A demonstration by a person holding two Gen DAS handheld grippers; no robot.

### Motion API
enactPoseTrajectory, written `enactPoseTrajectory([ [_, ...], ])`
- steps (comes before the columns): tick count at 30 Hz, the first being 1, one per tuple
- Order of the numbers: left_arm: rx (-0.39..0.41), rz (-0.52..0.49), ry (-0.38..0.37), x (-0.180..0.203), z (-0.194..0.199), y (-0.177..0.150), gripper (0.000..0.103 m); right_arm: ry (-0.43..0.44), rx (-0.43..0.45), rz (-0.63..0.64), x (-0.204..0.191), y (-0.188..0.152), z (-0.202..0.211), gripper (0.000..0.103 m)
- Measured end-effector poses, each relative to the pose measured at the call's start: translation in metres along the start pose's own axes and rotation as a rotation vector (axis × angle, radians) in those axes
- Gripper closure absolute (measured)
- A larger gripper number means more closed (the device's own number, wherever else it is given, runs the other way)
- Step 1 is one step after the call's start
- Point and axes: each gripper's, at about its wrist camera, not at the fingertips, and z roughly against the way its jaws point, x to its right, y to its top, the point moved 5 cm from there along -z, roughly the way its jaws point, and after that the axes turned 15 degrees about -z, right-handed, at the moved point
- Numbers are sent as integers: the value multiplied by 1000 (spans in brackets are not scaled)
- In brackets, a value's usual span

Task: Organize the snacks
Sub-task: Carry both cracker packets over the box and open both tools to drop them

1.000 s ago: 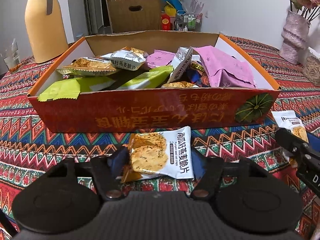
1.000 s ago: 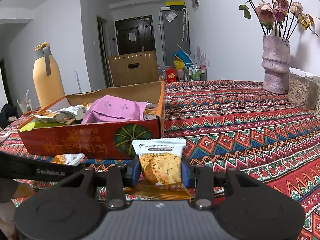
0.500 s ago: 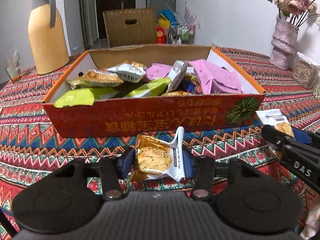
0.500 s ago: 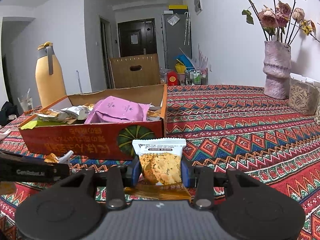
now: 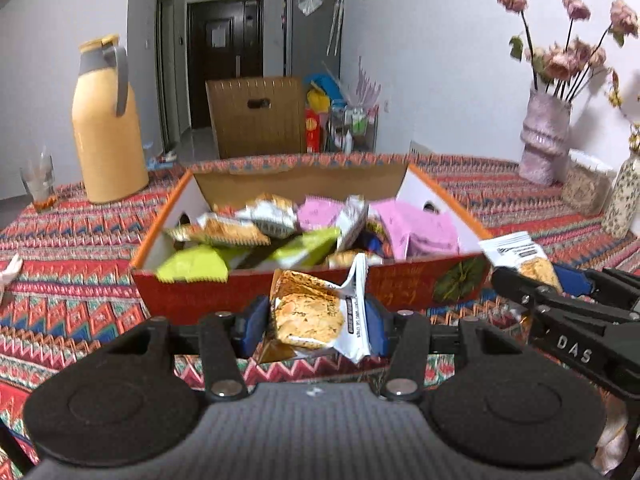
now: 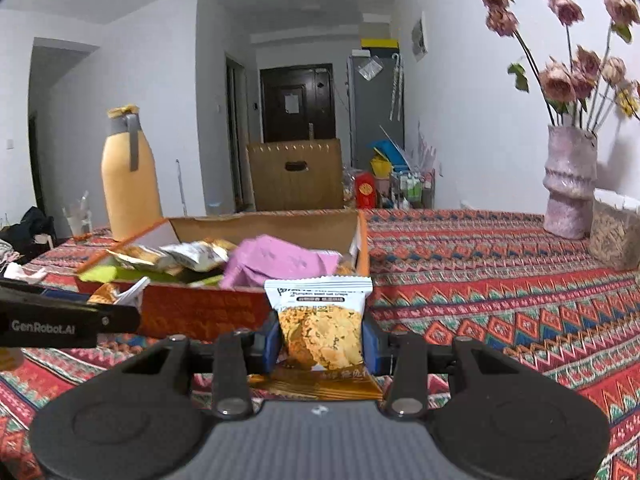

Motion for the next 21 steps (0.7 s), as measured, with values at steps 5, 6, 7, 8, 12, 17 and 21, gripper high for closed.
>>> enactPoseTrajectory([
  [5, 61, 13, 21, -11, 9, 16, 52, 31, 27, 28, -20, 14, 2, 63],
  [6, 70, 17, 25, -14, 10, 18, 52, 35, 33, 29, -23, 17, 2, 63],
  [7, 78, 21, 31, -16, 10, 21, 52, 39, 37, 27, -26, 20, 0, 63],
  [8, 87, 24, 35, -18, 10, 24, 52, 43, 41, 25, -30, 23, -1, 63],
  [12, 114, 41, 57, -29, 9, 35, 52, 55, 57, 27, -42, 33, -7, 63],
  [17, 140, 57, 83, -42, 2, 48, 52, 62, 78, 33, -54, 50, -20, 63],
  [21, 146, 62, 96, -50, -9, 55, 52, 58, 88, 35, -60, 61, -34, 63],
])
